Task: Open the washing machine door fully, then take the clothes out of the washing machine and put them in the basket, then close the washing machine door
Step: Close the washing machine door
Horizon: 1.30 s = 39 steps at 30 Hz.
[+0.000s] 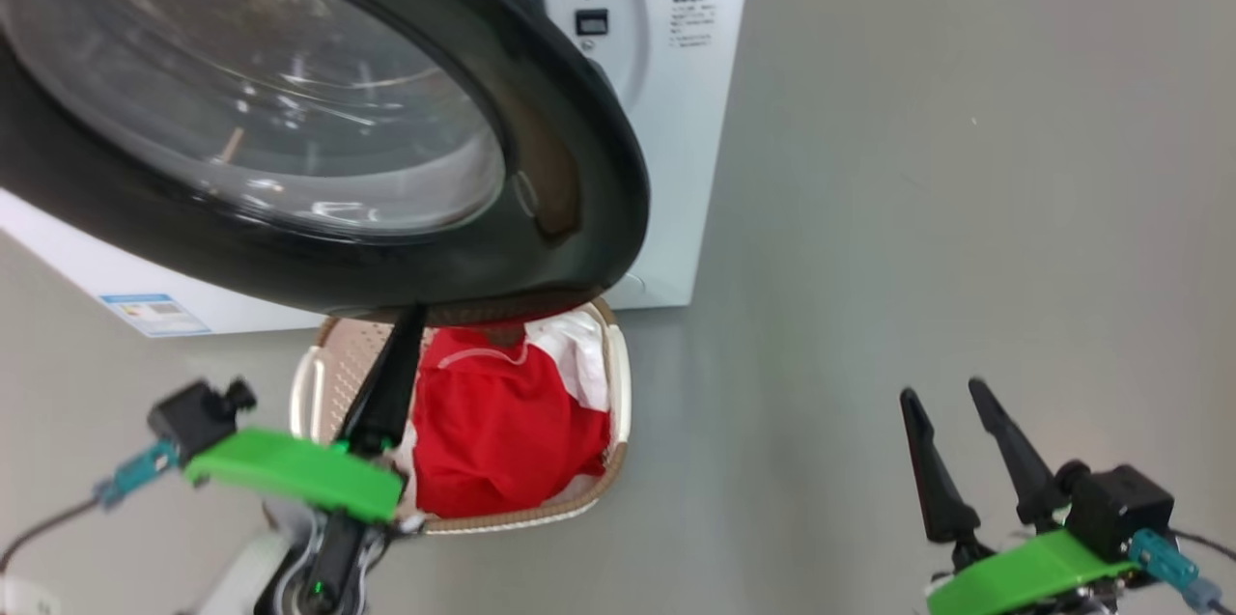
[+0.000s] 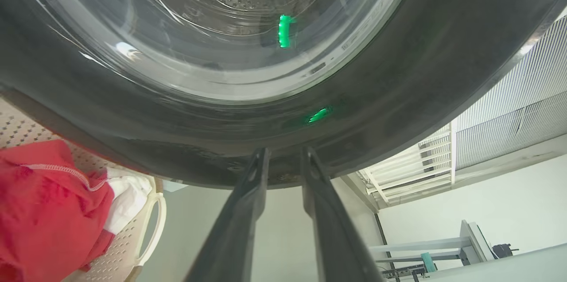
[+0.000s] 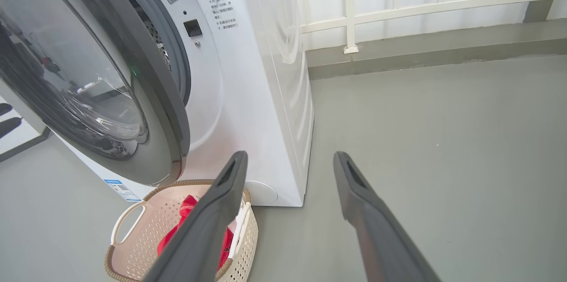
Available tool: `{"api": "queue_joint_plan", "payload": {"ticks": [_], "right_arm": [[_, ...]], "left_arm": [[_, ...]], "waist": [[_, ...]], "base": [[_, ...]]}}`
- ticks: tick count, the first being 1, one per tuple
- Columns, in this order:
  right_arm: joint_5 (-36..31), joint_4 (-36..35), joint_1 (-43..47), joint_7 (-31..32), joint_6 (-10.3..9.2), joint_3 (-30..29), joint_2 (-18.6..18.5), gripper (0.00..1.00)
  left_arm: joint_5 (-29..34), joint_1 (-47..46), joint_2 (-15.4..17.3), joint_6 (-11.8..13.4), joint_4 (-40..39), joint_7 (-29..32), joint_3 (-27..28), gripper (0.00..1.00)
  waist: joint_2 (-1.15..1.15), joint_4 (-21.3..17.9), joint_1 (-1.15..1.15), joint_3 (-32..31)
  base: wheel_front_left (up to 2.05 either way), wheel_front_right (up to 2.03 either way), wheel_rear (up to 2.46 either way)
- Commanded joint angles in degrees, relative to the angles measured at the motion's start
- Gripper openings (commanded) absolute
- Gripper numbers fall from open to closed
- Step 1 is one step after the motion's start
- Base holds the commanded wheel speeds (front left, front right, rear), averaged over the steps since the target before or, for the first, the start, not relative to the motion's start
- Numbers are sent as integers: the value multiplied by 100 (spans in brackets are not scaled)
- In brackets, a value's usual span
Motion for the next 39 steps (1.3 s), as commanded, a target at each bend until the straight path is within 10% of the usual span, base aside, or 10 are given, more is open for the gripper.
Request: {"api": "queue_joint_plan", "payload": {"ticks": [1, 9, 26, 39], "right_arm": [[-72, -106, 62, -37, 42, 96, -63, 100], [-100, -91, 267, -37, 42, 51, -63, 100], [-142, -102, 640, -37, 42, -123, -63, 100], [-152, -119, 775, -37, 42, -225, -63, 100]], "left_arm": [[29, 29, 129, -34, -80, -67, 255, 42], [390, 844, -5, -34, -51, -70, 747, 100], [1573, 2008, 62, -34, -140, -71, 1573, 100], [3694, 2410, -63, -34, -247, -71, 2198, 100]], "waist": [[0, 139, 0, -148], [0, 338, 0, -395], [0, 457, 0, -707], [0, 503, 0, -755]], "base": [[0, 0, 0], [0, 0, 0], [0, 0, 0], [0, 0, 0]]}}
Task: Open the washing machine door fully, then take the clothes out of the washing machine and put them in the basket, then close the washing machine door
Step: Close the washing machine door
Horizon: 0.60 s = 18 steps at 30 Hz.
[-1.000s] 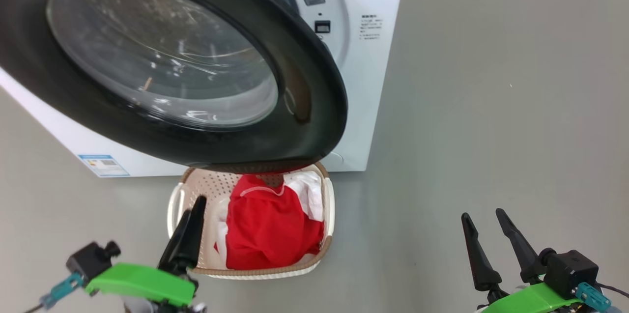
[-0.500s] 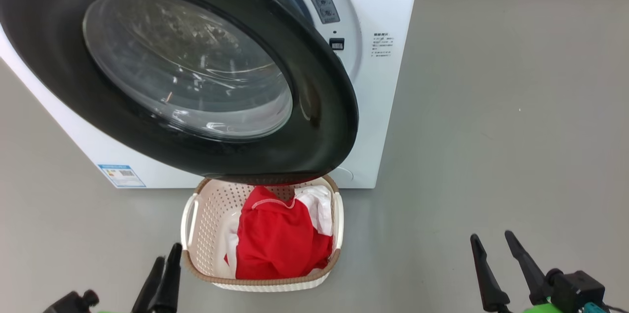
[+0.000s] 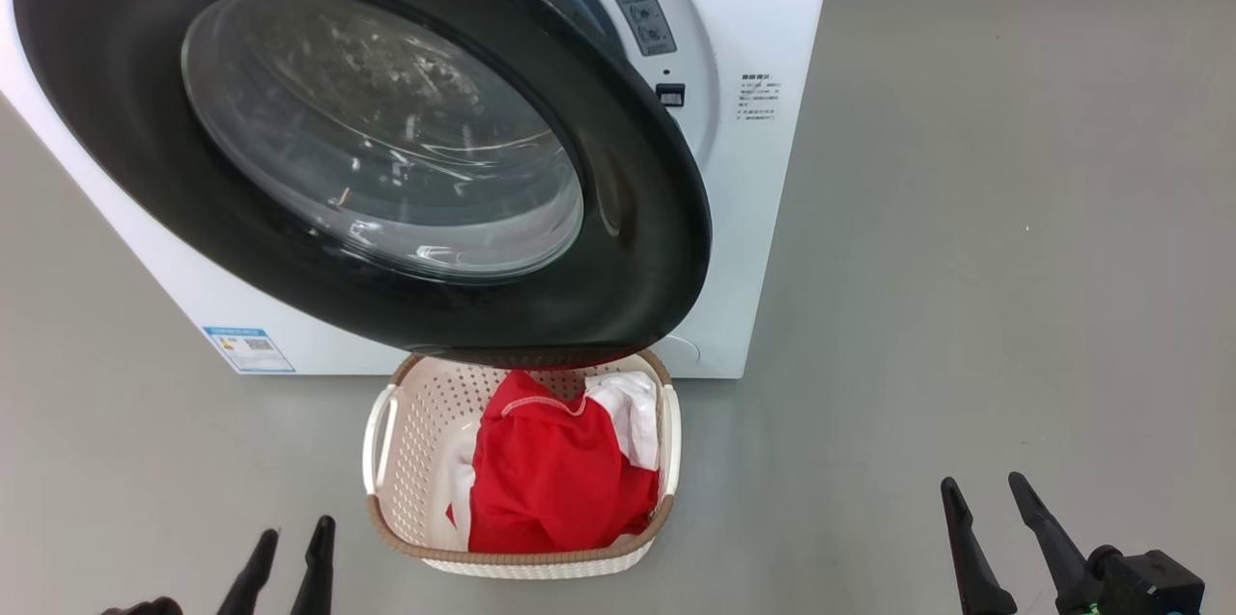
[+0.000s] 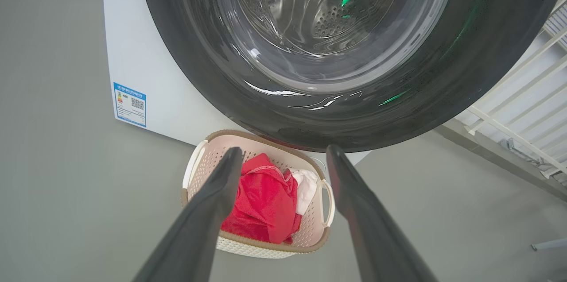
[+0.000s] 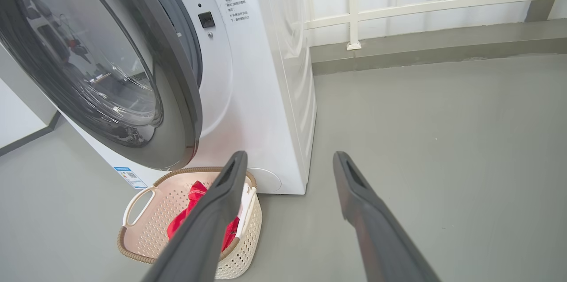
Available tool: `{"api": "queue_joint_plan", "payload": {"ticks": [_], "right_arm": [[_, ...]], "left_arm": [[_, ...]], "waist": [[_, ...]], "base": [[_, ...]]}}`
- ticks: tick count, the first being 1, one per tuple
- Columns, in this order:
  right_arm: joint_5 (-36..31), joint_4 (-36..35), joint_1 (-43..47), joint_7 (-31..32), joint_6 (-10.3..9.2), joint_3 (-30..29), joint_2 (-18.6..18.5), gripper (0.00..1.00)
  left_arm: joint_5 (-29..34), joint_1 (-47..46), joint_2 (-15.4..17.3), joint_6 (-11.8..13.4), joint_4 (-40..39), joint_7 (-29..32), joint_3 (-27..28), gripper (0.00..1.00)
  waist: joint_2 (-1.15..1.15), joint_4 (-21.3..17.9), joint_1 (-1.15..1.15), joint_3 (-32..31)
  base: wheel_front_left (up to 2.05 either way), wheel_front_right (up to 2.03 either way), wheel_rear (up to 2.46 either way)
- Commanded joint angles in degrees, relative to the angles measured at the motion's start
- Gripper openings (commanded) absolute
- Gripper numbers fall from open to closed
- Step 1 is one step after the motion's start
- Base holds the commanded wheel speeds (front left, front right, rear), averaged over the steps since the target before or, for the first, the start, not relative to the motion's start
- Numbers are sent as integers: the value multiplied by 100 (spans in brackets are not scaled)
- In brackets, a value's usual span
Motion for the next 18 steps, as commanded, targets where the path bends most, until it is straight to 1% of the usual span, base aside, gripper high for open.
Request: {"api": "queue_joint_plan", "payload": {"ticks": [1, 6, 11, 15, 18], "right_arm": [[-95, -147, -66, -37, 42, 117, -76, 100], [-110, -153, -44, -37, 42, 129, -76, 100], [-114, -171, -21, -37, 42, 120, -76, 100], [-111, -182, -15, -37, 42, 124, -76, 100], [-107, -193, -19, -37, 42, 121, -76, 100]], "left_arm": [[229, -63, 66, -32, -171, -70, 276, 100], [1390, 85, -163, -32, -427, -70, 727, 100], [2359, 237, -469, -32, -772, -70, 1150, 100], [2854, 349, -673, -32, -1007, -70, 1390, 100], [3031, 421, -771, -32, -1081, -70, 1425, 100]], "waist": [[0, 7, 0, -6], [0, 15, 0, -48], [0, 11, 0, -76], [0, -2, 0, -83], [0, -3, 0, -76]], "base": [[0, 0, 0], [0, 0, 0], [0, 0, 0], [0, 0, 0], [0, 0, 0]]}}
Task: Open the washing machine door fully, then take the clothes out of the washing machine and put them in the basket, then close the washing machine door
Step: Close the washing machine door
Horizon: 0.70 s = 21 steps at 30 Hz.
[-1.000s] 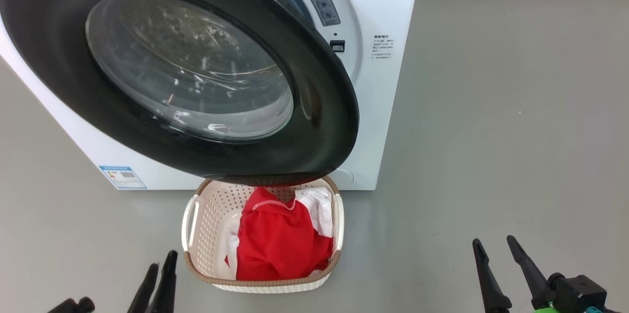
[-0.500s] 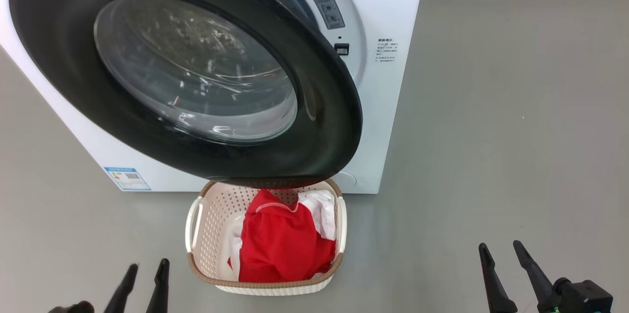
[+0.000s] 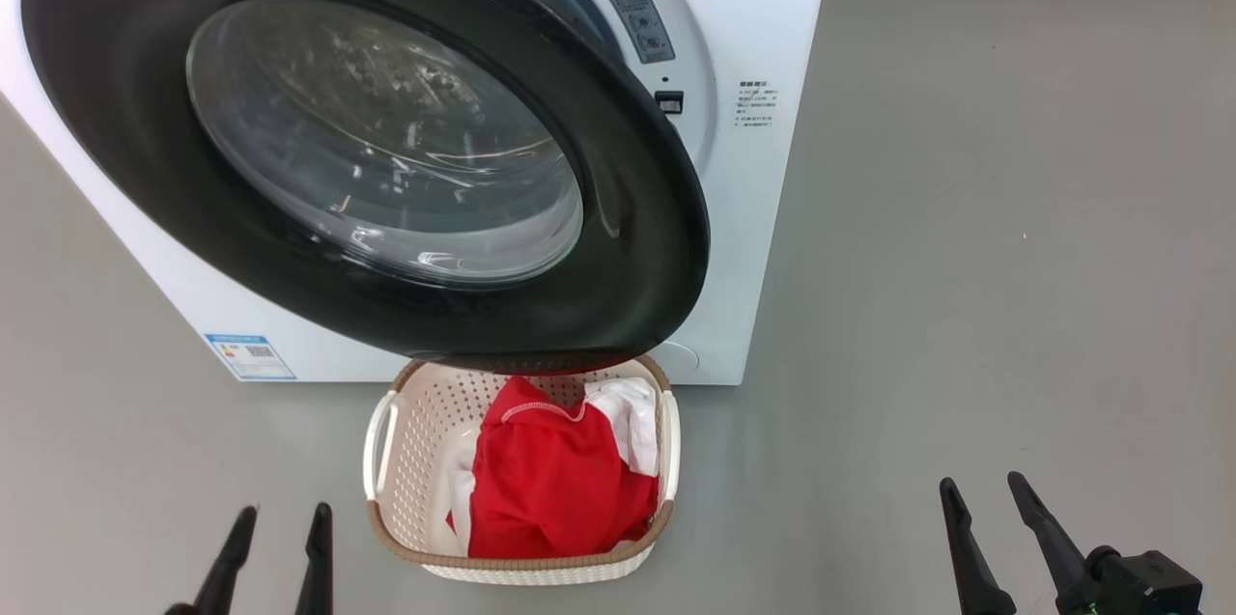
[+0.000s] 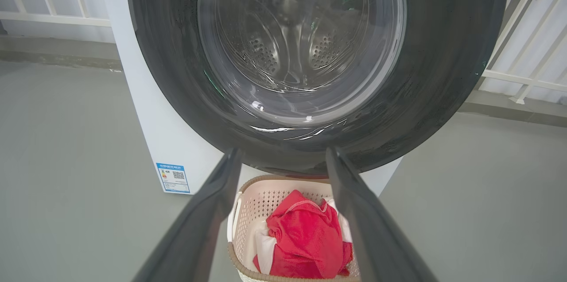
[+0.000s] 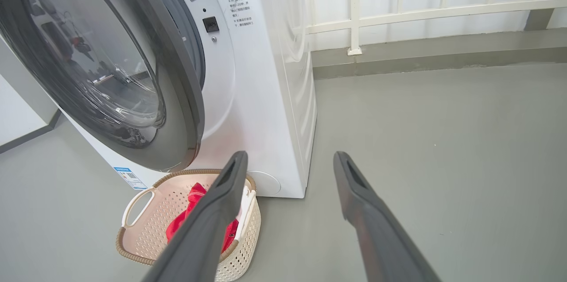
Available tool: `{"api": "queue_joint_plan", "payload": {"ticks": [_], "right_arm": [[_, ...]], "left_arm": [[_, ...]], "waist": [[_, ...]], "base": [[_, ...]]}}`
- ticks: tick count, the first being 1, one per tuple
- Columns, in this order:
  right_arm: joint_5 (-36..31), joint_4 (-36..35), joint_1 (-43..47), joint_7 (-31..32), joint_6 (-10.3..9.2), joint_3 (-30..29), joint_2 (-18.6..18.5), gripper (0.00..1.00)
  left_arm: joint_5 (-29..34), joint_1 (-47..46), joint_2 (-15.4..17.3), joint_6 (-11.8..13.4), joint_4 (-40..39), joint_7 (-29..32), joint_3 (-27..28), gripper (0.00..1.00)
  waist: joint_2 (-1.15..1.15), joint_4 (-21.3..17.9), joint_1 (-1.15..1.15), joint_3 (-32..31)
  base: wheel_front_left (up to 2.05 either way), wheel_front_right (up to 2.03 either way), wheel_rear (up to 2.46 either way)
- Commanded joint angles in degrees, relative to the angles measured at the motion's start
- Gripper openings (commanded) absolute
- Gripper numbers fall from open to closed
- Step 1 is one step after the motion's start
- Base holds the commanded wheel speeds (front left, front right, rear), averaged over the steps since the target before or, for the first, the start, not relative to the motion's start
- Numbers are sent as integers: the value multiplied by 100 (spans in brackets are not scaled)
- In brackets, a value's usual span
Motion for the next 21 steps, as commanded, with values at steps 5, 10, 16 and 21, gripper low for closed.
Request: {"api": "queue_joint_plan", "payload": {"ticks": [5, 10, 16, 21], "right_arm": [[-8, -156, -45, -37, 42, 128, -78, 100], [-17, -159, -65, -37, 42, 125, -78, 100], [-16, -162, -137, -37, 42, 257, -78, 21], [6, -103, -361, -37, 42, 504, -80, 0]], "left_arm": [[104, 3, -14, -31, -130, -70, 215, 100], [80, -44, -22, -31, -118, -70, 201, 100], [53, -133, -43, -31, -110, -70, 122, 100], [-3, -224, -114, -31, -118, -70, -48, 100]], "waist": [[0, 4, 0, 23], [0, 27, 0, 46], [0, 143, 0, 76], [0, 426, 0, 144]], "base": [[0, 0, 0], [0, 0, 0], [0, 0, 0], [0, 0, 0]]}}
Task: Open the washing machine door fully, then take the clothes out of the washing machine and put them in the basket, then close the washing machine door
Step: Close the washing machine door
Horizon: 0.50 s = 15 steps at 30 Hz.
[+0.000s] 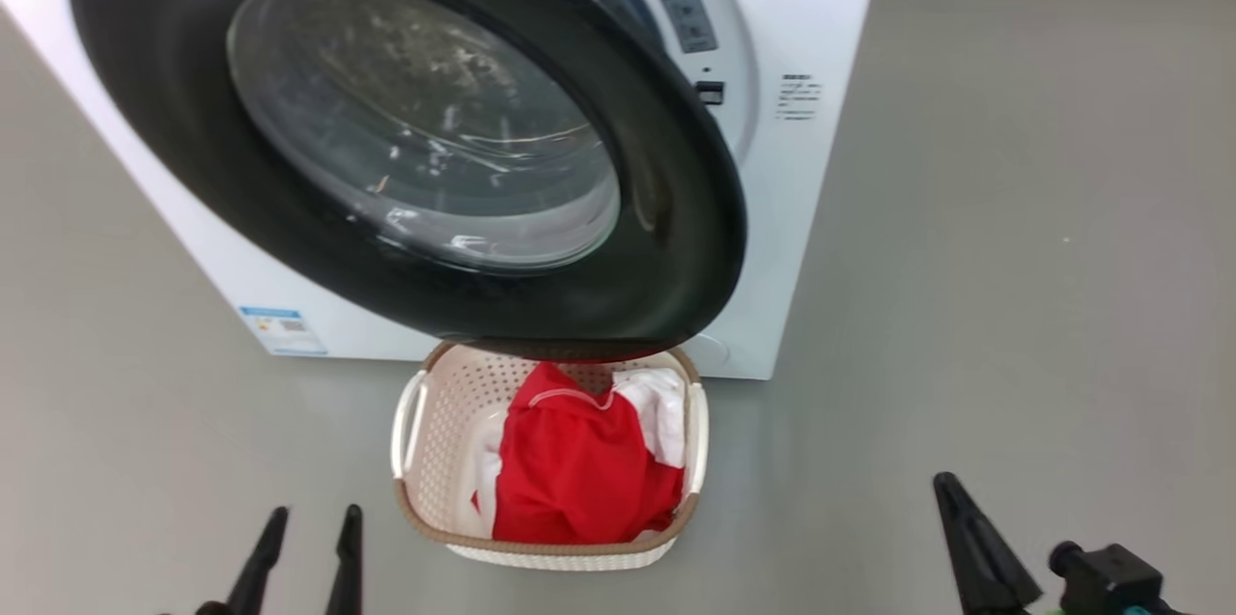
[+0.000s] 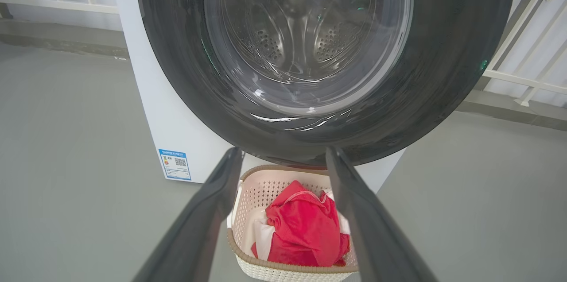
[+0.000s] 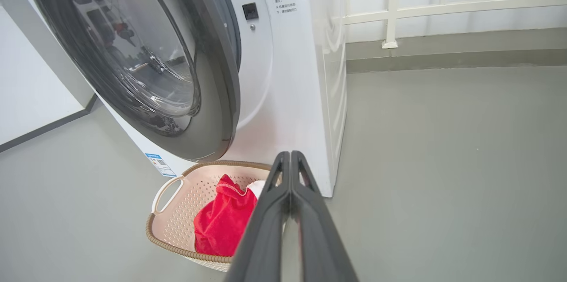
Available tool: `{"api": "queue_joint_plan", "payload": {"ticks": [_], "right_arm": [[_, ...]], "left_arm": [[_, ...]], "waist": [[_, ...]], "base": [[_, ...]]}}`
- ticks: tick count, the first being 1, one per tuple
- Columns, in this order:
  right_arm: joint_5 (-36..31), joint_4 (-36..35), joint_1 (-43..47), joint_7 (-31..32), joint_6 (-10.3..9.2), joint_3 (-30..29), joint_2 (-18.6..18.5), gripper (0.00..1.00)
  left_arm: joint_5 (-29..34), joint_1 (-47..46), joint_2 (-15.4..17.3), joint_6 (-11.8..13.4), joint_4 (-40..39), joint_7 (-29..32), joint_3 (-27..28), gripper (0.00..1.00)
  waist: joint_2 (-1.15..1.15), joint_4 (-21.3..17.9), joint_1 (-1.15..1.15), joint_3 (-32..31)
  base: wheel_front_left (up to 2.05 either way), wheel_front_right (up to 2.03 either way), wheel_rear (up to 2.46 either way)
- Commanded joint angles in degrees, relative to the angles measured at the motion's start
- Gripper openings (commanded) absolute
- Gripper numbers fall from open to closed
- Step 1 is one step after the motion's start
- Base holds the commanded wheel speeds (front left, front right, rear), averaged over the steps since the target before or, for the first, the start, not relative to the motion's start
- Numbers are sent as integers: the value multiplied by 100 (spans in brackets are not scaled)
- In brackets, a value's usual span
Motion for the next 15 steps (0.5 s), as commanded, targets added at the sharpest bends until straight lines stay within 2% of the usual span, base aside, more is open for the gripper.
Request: {"api": "queue_joint_plan", "payload": {"ticks": [1, 15], "right_arm": [[6, -96, -336, -37, 42, 204, -84, 0], [87, 65, -1514, -37, 42, 694, -107, 0]], "left_arm": [[-28, -262, 13, -31, -130, -70, 130, 100], [-153, -498, -124, -31, -93, -70, -265, 100]], "waist": [[0, 184, 0, 65], [0, 910, 0, 403]], "base": [[0, 0, 0], [0, 0, 0]]}}
